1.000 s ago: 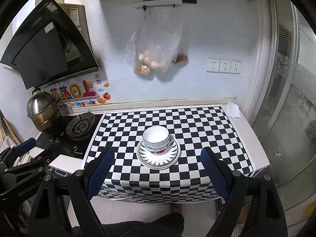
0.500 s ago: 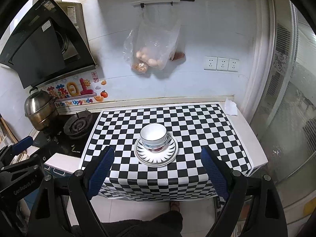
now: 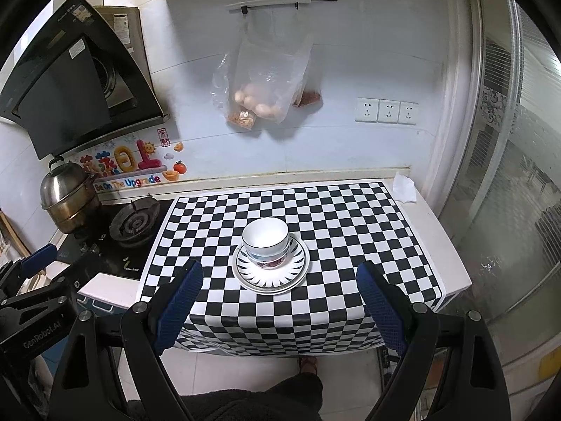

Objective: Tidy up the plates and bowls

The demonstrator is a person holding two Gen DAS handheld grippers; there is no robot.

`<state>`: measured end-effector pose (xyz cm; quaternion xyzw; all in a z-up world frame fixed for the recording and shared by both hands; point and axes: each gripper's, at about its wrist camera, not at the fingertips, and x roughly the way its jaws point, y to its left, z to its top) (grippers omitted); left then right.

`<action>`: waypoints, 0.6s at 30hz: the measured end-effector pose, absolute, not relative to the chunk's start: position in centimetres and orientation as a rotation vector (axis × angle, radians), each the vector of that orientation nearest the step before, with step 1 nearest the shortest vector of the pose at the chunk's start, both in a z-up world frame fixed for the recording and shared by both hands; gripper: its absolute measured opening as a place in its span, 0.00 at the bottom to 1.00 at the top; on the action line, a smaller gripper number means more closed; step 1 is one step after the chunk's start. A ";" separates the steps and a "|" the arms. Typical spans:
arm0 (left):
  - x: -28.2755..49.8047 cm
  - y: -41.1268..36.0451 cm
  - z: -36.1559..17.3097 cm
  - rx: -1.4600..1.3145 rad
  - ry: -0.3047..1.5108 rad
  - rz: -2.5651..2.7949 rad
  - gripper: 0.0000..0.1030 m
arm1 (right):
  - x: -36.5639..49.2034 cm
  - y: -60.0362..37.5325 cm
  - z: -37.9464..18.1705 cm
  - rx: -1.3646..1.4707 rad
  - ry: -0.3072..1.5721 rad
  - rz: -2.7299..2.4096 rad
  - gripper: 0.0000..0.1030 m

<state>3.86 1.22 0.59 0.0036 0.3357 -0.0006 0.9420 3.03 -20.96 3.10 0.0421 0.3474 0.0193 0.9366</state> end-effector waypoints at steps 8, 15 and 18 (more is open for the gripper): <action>3.8 0.9 0.7 0.015 0.682 -0.008 0.82 | 2.9 -21.1 3.1 0.085 0.707 0.040 0.89; 3.8 0.7 0.8 0.016 0.681 -0.010 0.82 | 2.6 -21.7 3.4 0.085 0.697 0.039 0.89; 3.7 0.7 0.9 0.020 0.682 -0.012 0.82 | 2.4 -21.8 3.4 0.087 0.703 0.042 0.89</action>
